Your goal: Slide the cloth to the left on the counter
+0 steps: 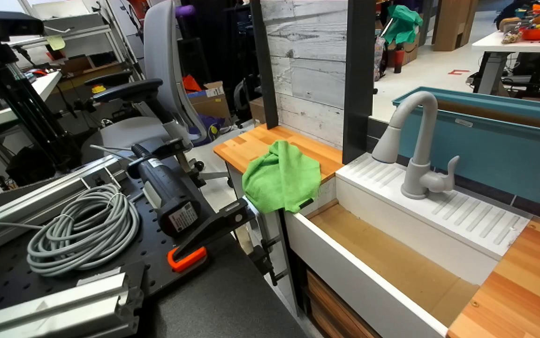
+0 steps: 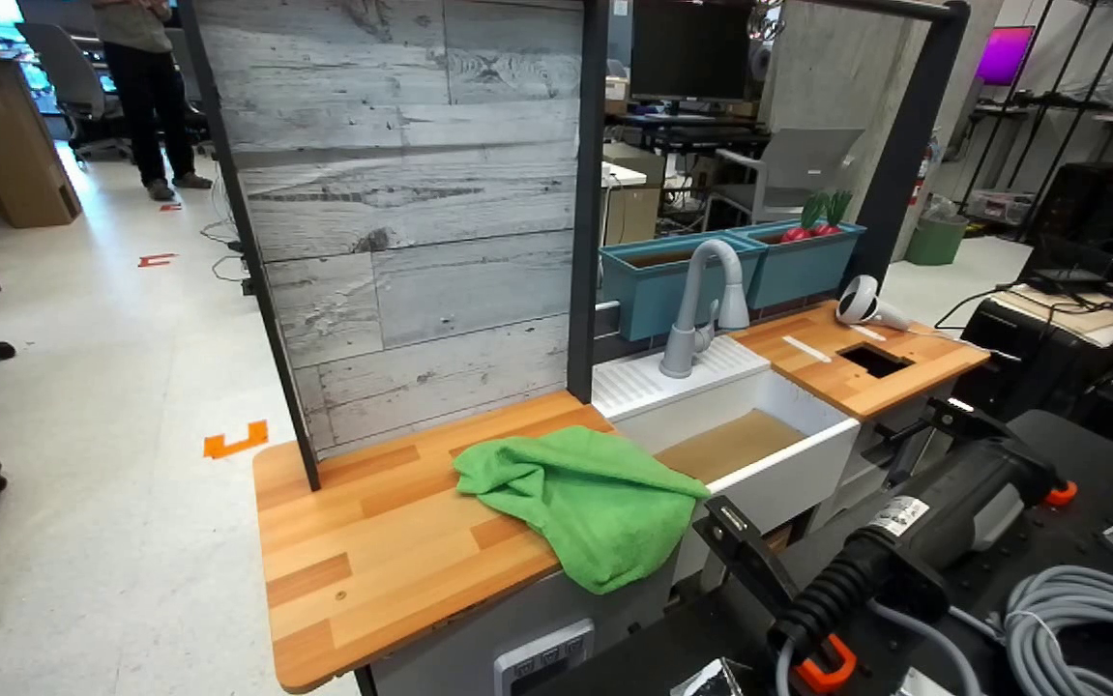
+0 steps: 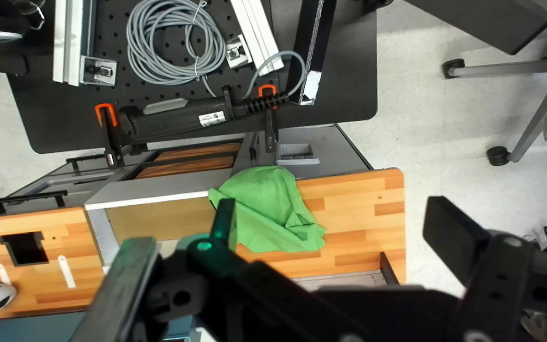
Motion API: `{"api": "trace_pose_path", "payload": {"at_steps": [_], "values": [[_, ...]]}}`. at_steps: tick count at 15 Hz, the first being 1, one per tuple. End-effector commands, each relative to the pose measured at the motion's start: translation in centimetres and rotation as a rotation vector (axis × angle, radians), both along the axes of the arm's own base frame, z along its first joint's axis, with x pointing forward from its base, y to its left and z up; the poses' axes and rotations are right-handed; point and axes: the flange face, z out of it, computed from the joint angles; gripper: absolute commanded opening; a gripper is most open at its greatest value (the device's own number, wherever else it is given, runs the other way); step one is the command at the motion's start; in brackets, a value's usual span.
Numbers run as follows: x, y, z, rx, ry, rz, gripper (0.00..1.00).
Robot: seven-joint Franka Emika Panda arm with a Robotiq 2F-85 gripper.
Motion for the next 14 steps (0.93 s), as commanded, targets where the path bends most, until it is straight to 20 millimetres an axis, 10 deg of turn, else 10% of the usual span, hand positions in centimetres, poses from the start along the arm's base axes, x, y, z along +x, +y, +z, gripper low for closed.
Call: {"api": "trace_pose_path", "payload": {"at_steps": [1,5,14], "values": [[0.0,0.0,0.1,0.0,0.001,0.0,1.0],[0.0,0.0,0.1,0.0,0.001,0.0,1.0],[10.4,-4.3,-3.0,0.014,-0.188,-0.106,1.0]]}}
